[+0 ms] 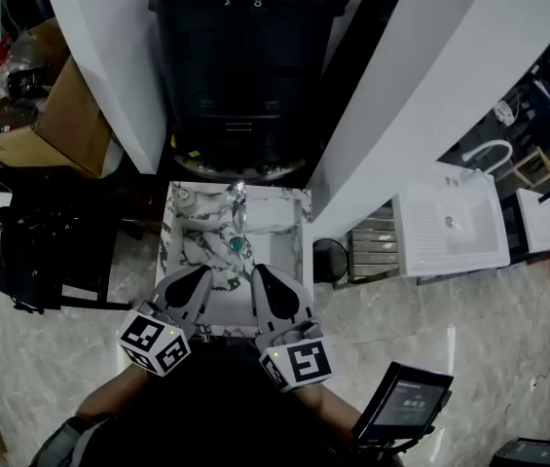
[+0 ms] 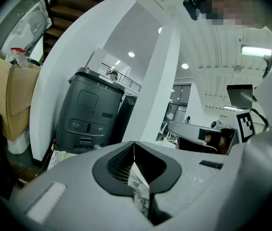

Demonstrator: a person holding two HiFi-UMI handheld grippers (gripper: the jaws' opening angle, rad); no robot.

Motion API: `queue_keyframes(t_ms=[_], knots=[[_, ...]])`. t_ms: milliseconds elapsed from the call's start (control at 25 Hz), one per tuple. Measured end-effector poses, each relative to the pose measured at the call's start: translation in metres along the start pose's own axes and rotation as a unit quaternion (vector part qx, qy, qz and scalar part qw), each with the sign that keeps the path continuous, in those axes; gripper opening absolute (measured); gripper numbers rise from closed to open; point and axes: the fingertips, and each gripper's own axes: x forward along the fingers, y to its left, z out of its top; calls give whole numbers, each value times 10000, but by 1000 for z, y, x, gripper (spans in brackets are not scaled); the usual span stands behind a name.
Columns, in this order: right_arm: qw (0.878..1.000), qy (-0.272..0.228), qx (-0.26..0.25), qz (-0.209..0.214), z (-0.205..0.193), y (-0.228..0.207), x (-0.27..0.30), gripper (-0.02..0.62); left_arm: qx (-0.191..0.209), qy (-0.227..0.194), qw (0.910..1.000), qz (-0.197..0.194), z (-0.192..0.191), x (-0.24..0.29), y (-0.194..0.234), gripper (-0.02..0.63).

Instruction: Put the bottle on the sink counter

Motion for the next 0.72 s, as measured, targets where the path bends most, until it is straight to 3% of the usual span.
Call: queue_keyframes(t_ms=[720], knots=[[9999,-25,-167,-16,2,5,-5,-5,-127,105,9998,-79,-8,2,2,3]])
